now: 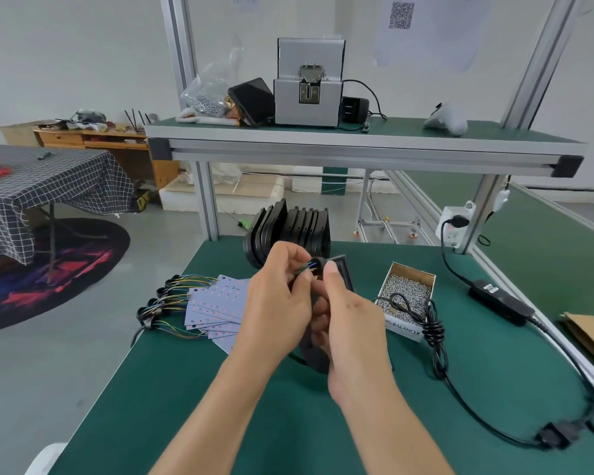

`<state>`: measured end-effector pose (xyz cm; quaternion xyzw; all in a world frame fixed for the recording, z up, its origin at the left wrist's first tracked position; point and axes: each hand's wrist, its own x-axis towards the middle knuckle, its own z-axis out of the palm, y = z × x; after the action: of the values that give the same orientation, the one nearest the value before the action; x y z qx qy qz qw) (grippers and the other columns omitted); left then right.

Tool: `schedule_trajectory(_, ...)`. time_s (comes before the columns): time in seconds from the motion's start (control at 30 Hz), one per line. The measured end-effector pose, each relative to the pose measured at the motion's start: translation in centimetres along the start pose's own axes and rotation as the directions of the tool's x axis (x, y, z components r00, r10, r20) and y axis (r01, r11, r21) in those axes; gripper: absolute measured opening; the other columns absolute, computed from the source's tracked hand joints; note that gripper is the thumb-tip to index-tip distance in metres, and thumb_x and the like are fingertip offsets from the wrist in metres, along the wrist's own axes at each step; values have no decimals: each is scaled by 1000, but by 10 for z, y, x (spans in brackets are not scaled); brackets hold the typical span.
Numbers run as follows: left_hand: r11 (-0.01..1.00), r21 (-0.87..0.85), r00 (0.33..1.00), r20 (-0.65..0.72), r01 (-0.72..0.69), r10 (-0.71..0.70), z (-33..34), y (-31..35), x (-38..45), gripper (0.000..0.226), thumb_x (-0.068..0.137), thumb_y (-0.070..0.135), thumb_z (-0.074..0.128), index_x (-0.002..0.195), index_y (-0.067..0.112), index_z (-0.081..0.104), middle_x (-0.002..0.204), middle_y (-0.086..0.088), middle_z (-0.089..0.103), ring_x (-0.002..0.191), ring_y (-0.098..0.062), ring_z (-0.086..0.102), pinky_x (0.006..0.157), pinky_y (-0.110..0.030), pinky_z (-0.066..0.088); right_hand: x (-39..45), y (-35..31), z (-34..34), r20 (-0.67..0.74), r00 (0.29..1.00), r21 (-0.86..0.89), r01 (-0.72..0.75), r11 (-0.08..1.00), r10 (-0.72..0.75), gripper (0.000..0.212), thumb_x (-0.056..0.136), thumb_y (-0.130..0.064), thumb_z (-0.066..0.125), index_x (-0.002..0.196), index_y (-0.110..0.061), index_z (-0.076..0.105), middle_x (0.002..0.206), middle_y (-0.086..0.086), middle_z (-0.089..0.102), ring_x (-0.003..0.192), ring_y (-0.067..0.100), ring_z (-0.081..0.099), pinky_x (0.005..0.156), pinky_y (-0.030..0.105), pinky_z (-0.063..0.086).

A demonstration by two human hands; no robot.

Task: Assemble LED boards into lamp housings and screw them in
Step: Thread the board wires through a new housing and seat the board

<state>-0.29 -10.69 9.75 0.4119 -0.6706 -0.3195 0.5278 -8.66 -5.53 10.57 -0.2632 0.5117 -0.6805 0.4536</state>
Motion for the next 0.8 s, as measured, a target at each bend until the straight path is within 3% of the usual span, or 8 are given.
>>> schedule_trajectory(0.1, 990, 124, 997, -25, -65, 68, 0, 0, -3, 26, 100, 7, 58, 101, 33, 52, 93, 16, 66, 91, -2, 64, 73, -9, 43, 1, -2, 2, 19, 1000, -36, 2, 999, -1, 61, 97, -39, 69, 80, 16, 50, 67, 15, 23, 58, 23, 20, 54, 35, 16)
schedule_trajectory(0.23, 959, 245, 989, 12, -143, 145, 2, -6, -9, 28, 103, 10, 53, 106, 37, 46, 99, 15, 61, 92, -6, 60, 77, -23, 45, 6, 4, 4, 75, 992, -7, -102, 995, 102, 55, 97, -36, 69, 83, 16, 56, 74, 14, 45, 68, 26, 40, 62, 36, 34)
schedule_trajectory(0.27, 952, 252, 985, 16, -172, 174, 1, -7, -10, 28, 103, 9, 51, 107, 37, 45, 98, 15, 61, 91, -7, 60, 77, -24, 45, 7, 3, 4, 78, 989, -5, -123, 992, 123, 53, 96, -36, 70, 80, 13, 60, 73, 14, 47, 67, 25, 42, 62, 36, 35)
schedule_trajectory(0.37, 941, 250, 972, 0, -228, 236, 0, -10, -12, 26, 104, 9, 48, 112, 33, 46, 96, 17, 62, 88, -6, 62, 74, -21, 46, 13, -1, 1, 112, 969, 3, -221, 975, 219, 42, 94, -34, 73, 56, -17, 68, 54, 2, 48, 45, 17, 41, 50, 25, 33)
schedule_trajectory(0.53, 956, 239, 975, -94, -172, 199, 8, -11, -21, 40, 99, 2, 58, 116, 36, 45, 99, 18, 64, 92, 4, 61, 74, -5, 42, 22, 1, 1, 168, 923, 258, -381, 888, 347, 40, 93, -15, 73, 53, -16, 68, 52, -3, 56, 37, 9, 50, 39, 18, 42)
schedule_trajectory(0.63, 942, 293, 954, -200, -161, 225, 15, -11, -28, 39, 94, 0, 65, 112, 30, 48, 97, 9, 59, 92, 6, 54, 75, -3, 38, 23, 4, 2, 196, 904, 349, -427, 834, 381, 29, 94, -8, 70, 65, -8, 69, 58, 3, 64, 43, 11, 61, 41, 20, 48)
schedule_trajectory(0.7, 946, 314, 957, -242, -79, 160, 17, -10, -29, 26, 94, 8, 67, 102, 28, 51, 90, 11, 59, 86, 5, 53, 72, -7, 39, 24, 6, 2, 215, 894, 370, -447, 814, 393, 23, 95, -9, 69, 73, -5, 71, 67, 7, 69, 51, 17, 67, 47, 23, 54)
schedule_trajectory(0.8, 948, 311, 980, -197, 72, -10, 17, -11, -29, 18, 99, 23, 63, 84, 25, 54, 76, 13, 64, 73, -4, 58, 66, -27, 45, 25, 13, 3, 182, 910, 351, -414, 840, 373, 15, 96, -11, 69, 86, -1, 71, 78, 13, 71, 67, 23, 69, 68, 32, 60)
